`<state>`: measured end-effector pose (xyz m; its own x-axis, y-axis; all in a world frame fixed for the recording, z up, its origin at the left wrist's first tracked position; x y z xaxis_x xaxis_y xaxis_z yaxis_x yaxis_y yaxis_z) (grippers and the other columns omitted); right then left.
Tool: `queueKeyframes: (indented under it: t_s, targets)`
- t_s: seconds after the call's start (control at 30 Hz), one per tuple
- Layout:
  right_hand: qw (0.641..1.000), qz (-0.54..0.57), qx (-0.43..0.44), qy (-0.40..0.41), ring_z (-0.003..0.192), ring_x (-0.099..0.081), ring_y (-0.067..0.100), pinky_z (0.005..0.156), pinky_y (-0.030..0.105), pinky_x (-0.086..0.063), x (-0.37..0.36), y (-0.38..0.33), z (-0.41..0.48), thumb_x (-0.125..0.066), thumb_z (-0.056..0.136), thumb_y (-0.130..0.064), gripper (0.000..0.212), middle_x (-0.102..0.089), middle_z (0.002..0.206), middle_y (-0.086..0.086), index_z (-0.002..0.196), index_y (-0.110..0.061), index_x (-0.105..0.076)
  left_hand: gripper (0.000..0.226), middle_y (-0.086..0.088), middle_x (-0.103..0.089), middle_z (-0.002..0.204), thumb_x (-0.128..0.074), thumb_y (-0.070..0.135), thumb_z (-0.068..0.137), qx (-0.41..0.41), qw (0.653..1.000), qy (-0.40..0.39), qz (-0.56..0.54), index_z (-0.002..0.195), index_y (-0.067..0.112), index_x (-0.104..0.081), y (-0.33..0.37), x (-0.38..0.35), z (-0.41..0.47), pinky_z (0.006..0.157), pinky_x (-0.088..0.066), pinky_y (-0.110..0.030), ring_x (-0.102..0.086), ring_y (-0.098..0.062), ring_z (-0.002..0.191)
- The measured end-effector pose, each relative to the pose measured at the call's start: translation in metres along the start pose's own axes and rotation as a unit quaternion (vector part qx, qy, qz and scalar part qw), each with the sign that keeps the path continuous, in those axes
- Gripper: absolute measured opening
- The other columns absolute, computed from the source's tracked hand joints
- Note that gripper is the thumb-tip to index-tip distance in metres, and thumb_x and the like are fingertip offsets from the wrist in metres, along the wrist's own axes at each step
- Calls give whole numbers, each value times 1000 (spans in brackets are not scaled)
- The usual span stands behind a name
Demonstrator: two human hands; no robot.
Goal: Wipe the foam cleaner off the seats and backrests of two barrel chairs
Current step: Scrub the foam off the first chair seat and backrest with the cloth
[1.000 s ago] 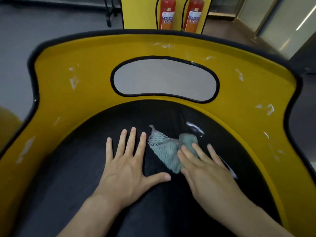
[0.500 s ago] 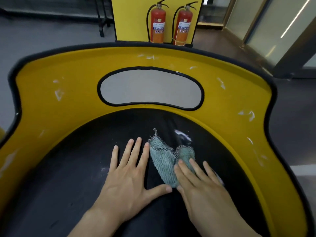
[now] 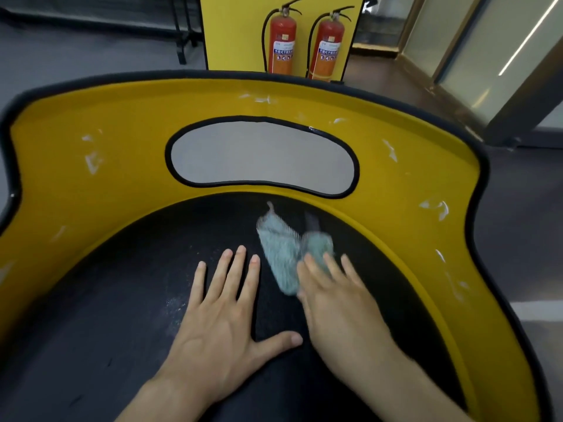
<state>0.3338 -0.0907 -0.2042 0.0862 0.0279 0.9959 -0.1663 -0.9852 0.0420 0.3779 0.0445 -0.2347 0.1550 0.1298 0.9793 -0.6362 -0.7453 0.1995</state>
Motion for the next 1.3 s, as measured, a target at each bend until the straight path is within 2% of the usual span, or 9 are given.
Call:
queueKeyframes:
  t_s: [0.17,0.27,0.37,0.43,0.6,0.7,0.9,1.03,1.3]
  targets:
    - [1000,5,14,-15,117,-66,28,108,43,-33,-13,0,-36,-32,96,-36,54,-71,124,4,119,-11,-74,119,-13,-33,162,-31,98,78,-9,1000,5,-2,154,7,-40,1,-1,3,116,-17,-55,-28,-31,152]
    - [999,12,14,-40,149,-30,23,124,47,-16,3,2,16,-31,105,-29,50,-39,159,0,152,-16,-42,118,-13,-34,162,-29,98,79,-7,1000,-5,-9,154,8,-40,1,-1,3,115,-16,-55,-27,-32,152]
    - [999,17,-18,-22,154,-10,20,125,49,-4,11,15,80,-25,110,-31,51,-18,167,-4,159,-19,-23,122,-5,2,170,-16,102,74,5,999,2,-31,162,18,-7,1,5,1,122,3,-50,8,-23,157]
    - [999,12,-34,-15,154,-14,23,125,49,-6,5,19,86,-24,109,-32,52,-20,167,-1,159,-18,-23,122,0,17,167,-9,104,71,10,999,23,-38,161,22,7,-1,7,-1,122,12,-49,23,-17,153]
    - [1000,-8,-15,-17,129,-58,28,116,44,-35,-15,8,-22,-20,105,-34,58,-62,139,5,134,-10,-64,118,-13,-27,165,-25,98,80,2,1000,-11,-18,157,9,-35,-1,-3,-1,118,-12,-54,-21,-30,154]
    - [999,5,-14,-37,125,-61,28,113,41,-23,-22,11,-41,-4,107,-35,73,-66,134,4,128,-10,-69,118,-14,-33,162,-28,98,79,-6,1000,-8,-16,154,7,-41,-1,-3,1,116,-17,-56,-28,-32,152]
    - [1000,22,-4,-15,155,-8,19,125,48,-3,5,22,60,-25,109,-31,51,-18,167,-4,159,-20,-22,118,-11,-21,167,-22,98,79,4,999,-18,-31,159,12,-28,2,3,0,119,-8,-54,-13,-29,156]
    - [1000,4,-22,-21,154,-13,21,125,50,-4,4,22,75,-25,109,-34,52,-20,167,-2,159,-19,-24,121,0,25,166,-5,103,71,10,999,14,-32,159,22,15,0,9,-2,122,17,-50,31,-17,150]
    - [999,8,4,-41,125,-61,27,107,46,-31,-20,6,-49,-10,107,-36,67,-65,135,3,129,-11,-68,118,-12,-28,165,-25,97,80,-7,1000,5,-22,156,9,-36,0,0,1,118,-13,-55,-21,-29,154]
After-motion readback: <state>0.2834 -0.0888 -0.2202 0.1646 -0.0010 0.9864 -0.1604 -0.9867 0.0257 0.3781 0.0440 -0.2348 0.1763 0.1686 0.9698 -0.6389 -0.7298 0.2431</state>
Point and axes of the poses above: each hand's wrist, its own z-axis towards the middle knuckle, its own x-axis out of the back of the hand, y = z × x, the point moved 8 cm from there along z, towards the middle knuckle
